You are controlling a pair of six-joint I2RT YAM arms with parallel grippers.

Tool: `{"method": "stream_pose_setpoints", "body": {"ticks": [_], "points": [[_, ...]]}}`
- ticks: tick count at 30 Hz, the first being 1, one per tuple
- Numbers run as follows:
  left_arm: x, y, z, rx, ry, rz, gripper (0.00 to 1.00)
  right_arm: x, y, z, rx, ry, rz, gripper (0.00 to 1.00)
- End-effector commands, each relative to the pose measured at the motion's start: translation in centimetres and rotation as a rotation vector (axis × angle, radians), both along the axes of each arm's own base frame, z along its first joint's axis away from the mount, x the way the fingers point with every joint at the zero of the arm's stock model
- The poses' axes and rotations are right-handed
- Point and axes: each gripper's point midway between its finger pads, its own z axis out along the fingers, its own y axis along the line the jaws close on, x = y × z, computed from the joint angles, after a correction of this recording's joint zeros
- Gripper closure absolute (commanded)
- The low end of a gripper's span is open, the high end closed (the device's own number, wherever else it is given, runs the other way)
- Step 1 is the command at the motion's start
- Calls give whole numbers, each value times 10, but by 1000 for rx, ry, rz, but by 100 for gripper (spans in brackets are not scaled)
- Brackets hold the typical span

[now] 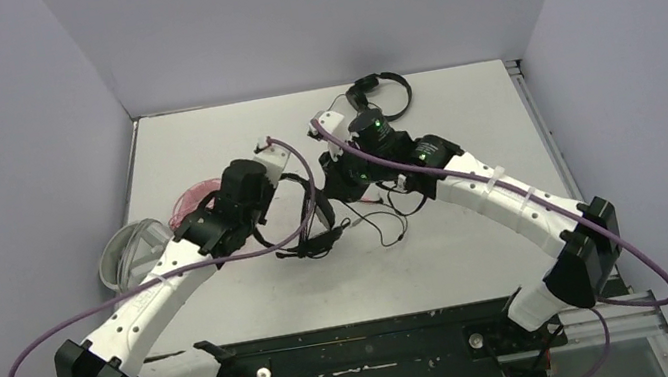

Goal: Wrap the headphones
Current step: Wrap the headphones cable around the headphones.

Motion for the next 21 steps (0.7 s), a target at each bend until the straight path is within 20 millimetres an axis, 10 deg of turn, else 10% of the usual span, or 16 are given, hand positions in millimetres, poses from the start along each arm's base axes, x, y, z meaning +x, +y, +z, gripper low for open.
{"method": "stream_pose_setpoints", "body": {"ticks": [1, 12, 21], "points": [[-9, -22, 10, 127, -2, -210, 100, 23, -18, 4, -106, -74, -28, 100], [-34, -66, 2, -42, 161, -331, 100, 62, -50, -27, -158, -129, -162, 79], [-54, -105, 34, -374, 292, -333, 100, 63, -68, -42, 65, -94, -112, 76]]}}
